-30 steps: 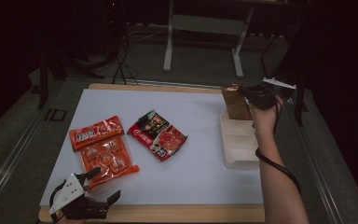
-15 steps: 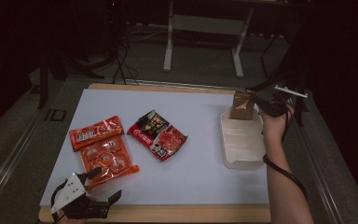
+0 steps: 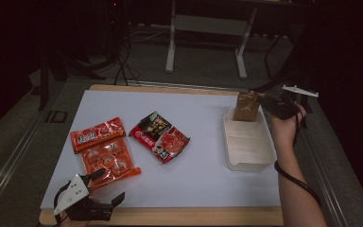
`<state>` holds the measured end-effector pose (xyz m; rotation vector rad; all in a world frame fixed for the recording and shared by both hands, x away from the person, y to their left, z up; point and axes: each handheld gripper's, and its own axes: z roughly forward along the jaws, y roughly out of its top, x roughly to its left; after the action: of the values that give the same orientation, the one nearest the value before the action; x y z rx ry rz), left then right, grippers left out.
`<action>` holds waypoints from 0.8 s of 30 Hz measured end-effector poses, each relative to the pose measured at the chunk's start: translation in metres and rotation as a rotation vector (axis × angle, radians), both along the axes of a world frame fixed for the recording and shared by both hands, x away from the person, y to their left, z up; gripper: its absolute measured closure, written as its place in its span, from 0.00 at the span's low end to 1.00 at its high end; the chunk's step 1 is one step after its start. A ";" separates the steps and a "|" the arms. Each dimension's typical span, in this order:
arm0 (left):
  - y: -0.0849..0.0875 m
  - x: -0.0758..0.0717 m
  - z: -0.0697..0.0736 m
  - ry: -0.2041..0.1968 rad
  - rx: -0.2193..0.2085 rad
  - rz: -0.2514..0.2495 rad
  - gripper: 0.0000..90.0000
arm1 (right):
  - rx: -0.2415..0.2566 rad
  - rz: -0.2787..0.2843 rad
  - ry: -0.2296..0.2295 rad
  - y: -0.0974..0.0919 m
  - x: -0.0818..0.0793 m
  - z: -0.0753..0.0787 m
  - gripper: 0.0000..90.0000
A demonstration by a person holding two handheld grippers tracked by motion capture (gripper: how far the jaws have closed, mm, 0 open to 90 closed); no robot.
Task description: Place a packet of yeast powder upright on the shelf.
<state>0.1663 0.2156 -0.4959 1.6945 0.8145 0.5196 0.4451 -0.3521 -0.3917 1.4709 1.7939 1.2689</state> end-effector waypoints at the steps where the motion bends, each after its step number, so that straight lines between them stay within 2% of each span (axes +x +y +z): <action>1: 0.000 0.000 0.000 0.000 -0.001 -0.001 0.01 | -0.006 0.005 -0.007 0.000 -0.002 0.001 0.56; 7: -0.002 0.003 0.001 0.002 0.012 0.014 0.01 | -0.005 0.044 -0.046 0.007 -0.025 0.008 0.40; 11: -0.007 0.006 0.004 0.001 0.027 0.006 0.01 | 0.012 0.071 -0.047 0.009 -0.040 0.009 0.24; 12: -0.008 0.007 0.005 0.002 0.031 0.004 0.01 | 0.029 0.090 -0.055 0.010 -0.045 0.009 0.22; 14: -0.013 0.009 0.008 0.019 0.025 -0.002 0.01 | 0.031 0.100 -0.063 0.012 -0.053 0.009 0.17; 15: -0.014 0.010 0.009 0.027 0.016 -0.008 0.01 | 0.058 0.115 -0.066 0.013 -0.058 0.009 0.15; 18: -0.019 0.013 0.010 0.040 -0.002 -0.023 0.01 | 0.060 0.133 -0.078 0.017 -0.072 0.008 0.15; 20: -0.023 0.016 0.009 0.065 -0.028 -0.052 0.01 | 0.093 0.176 -0.088 0.020 -0.084 0.006 0.15; 23: -0.026 0.020 0.009 0.110 -0.055 -0.083 0.01 | 0.087 0.201 -0.107 0.024 -0.101 0.002 0.16; 24: -0.026 0.020 0.009 0.110 -0.055 -0.083 0.01 | 0.087 0.201 -0.107 0.024 -0.101 0.002 0.16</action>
<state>0.1865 0.1894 -0.4865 1.7104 0.8263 0.3464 0.3439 -0.3276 -0.3893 1.2652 1.8729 1.5125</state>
